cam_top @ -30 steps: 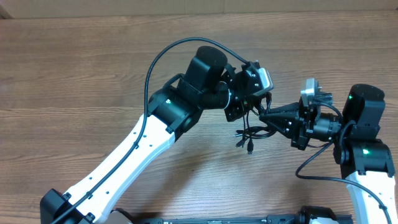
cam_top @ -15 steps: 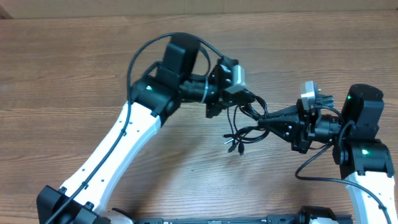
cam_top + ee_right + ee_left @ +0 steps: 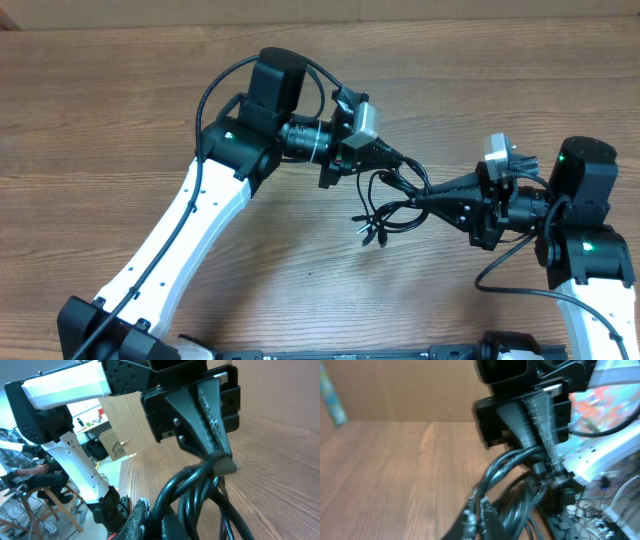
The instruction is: Untangle cables
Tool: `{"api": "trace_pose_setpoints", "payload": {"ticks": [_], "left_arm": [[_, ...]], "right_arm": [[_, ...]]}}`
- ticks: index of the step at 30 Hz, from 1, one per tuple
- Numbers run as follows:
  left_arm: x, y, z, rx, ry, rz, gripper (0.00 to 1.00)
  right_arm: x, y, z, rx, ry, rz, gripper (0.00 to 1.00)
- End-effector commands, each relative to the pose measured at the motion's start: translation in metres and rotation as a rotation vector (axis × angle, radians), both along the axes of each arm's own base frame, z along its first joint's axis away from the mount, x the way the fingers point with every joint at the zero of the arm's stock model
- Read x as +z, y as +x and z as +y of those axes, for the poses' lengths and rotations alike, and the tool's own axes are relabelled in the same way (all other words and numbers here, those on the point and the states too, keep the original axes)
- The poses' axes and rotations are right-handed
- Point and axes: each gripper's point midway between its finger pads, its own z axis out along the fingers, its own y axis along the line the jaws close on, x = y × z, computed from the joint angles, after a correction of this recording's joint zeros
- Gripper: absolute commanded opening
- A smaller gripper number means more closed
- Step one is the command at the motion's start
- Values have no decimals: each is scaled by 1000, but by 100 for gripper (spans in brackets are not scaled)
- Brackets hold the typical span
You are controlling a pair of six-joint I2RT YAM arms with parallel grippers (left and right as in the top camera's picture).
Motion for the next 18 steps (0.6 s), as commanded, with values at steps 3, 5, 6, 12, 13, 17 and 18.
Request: {"api": "trace_pose_setpoints", "payload": {"ticks": [3,5,6,12,13,17,18], "left_arm": [[0,22,21,42,-22,-11,4],[1,18,20,29,-26,0,4],[0,16,19,20,-25,9,4],[-7,3,14,-4,4,80,4],[-8,2,15,-6,6,89,4],[-3,-5,17,-40,-19,113,4],[-1,-5,19,-51,-34,108,4]], "right_arm": [[24,-30,5,85,36,-98,4],[26,-31,5,85,34,-113,4],[26,-32,5,85,33,-119,4],[26,-31,5,85,33,-118,4],[26,-31,5,85,33,-118,4],[26,-31,4,84,33,-118,4],[26,-31,4,83,33,-118,4]]}}
